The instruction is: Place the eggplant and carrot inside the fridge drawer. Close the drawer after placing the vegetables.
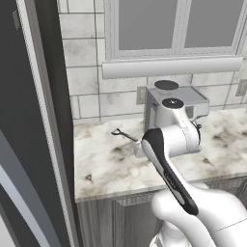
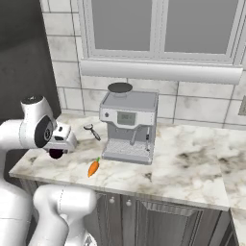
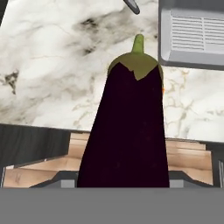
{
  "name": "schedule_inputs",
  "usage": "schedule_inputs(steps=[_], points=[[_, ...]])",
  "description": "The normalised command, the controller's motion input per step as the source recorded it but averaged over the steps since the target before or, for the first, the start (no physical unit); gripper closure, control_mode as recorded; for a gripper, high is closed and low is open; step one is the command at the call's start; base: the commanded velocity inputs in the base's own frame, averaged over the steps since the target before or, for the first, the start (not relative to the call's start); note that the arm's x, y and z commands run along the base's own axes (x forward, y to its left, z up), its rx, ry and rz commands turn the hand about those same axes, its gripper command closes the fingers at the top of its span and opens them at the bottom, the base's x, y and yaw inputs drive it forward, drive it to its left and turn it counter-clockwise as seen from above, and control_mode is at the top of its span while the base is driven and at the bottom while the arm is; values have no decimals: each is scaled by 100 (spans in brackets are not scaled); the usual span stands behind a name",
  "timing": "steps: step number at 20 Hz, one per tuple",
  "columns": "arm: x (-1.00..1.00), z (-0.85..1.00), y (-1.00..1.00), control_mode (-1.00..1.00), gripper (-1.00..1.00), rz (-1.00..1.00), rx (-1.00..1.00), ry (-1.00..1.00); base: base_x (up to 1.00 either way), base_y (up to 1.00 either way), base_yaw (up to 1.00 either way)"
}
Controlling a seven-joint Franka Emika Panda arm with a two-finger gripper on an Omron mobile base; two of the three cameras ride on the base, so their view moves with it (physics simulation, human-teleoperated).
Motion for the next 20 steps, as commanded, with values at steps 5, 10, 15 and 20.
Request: schedule_inputs(steps=[5, 10, 15, 20], points=[[-35, 0, -5, -100, 100, -1, 0, -3, 0, 0, 0], [0, 0, 0, 100, 100, 0, 0, 0, -100, -4, -3], [0, 0, 0, 100, 100, 0, 0, 0, -100, 0, 0], [0, 0, 0, 100, 100, 0, 0, 0, -100, 16, 0]])
